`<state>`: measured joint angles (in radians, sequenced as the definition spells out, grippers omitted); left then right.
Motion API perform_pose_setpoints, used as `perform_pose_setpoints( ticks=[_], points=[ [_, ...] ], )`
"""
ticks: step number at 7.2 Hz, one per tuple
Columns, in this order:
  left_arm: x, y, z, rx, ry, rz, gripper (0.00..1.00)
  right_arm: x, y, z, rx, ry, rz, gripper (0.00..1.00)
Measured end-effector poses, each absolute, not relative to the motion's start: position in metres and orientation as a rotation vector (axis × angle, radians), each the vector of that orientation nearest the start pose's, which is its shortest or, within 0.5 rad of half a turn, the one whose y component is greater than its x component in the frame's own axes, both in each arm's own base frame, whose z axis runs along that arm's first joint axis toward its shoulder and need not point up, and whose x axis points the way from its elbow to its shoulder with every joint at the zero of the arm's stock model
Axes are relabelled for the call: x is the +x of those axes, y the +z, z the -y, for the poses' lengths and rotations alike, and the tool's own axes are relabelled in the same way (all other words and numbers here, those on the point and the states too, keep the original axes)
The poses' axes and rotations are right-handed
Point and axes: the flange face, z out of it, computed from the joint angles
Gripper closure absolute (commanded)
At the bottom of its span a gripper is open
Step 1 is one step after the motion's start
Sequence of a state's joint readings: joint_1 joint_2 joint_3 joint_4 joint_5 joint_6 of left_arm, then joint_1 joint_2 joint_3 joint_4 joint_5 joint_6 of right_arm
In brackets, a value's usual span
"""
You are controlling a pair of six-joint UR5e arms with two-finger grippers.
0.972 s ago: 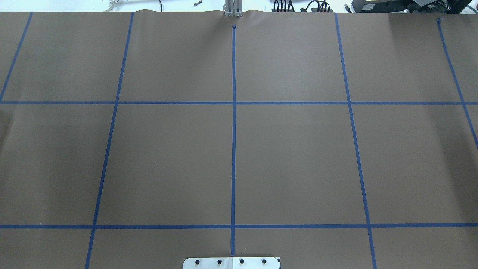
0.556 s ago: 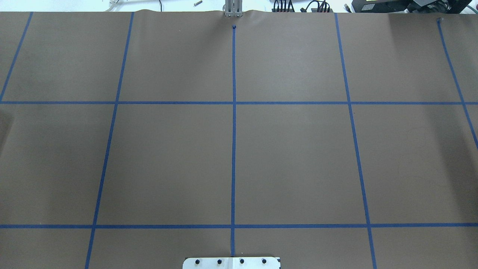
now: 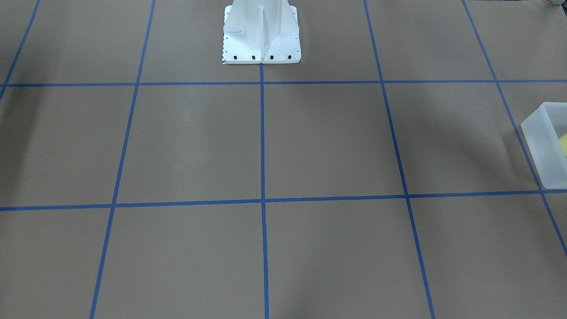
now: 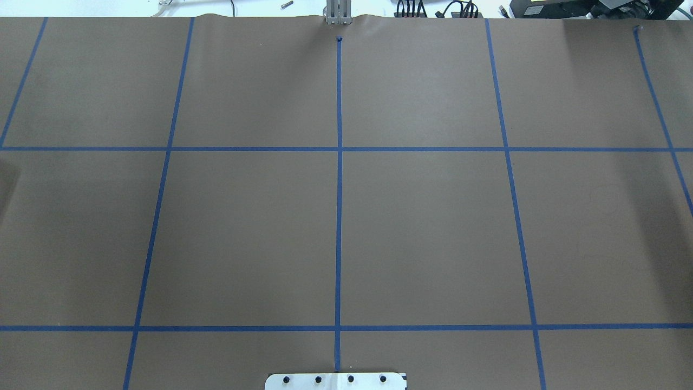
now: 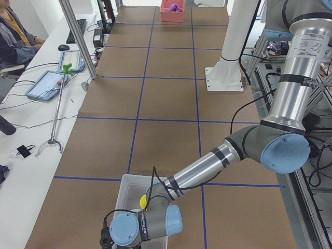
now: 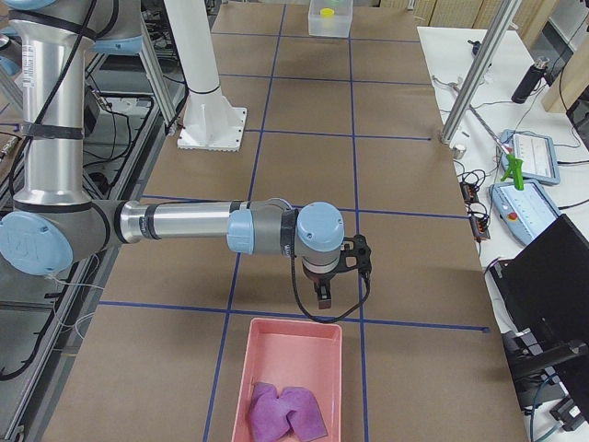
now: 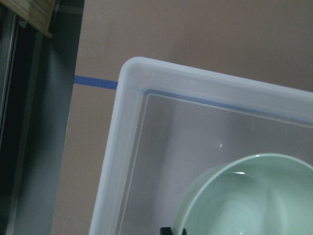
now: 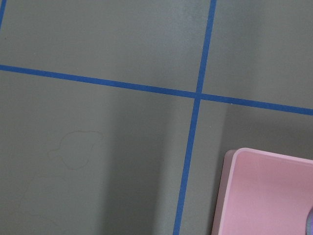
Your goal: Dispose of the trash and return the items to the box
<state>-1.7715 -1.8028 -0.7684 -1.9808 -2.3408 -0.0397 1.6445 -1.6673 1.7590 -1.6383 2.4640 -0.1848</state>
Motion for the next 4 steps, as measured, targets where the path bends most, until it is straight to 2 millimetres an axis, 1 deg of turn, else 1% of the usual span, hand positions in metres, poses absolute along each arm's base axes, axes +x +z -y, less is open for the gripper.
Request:
perform_pose_setpoints(
  ticks=[1,2,4],
  points=[
    [-0.1643,0.8798,0.4884,-0.095,-0.296,-0.780,0.64,0.0887,0.6091,0.4455,0.138,-0.113,0.883,0.00],
    [-0.1636,0.8837,0.4860,-0.093,-0.296,-0.780,0.64,0.0887,0.6088,0.4455,0.137,-0.112,0.884,0.00],
    [-0.1633,0.8853,0.4846,-0.090,-0.296,-0.780,0.52,0.0885,0.6089,0.4452,0.136,-0.110,0.886,0.00]
  ],
)
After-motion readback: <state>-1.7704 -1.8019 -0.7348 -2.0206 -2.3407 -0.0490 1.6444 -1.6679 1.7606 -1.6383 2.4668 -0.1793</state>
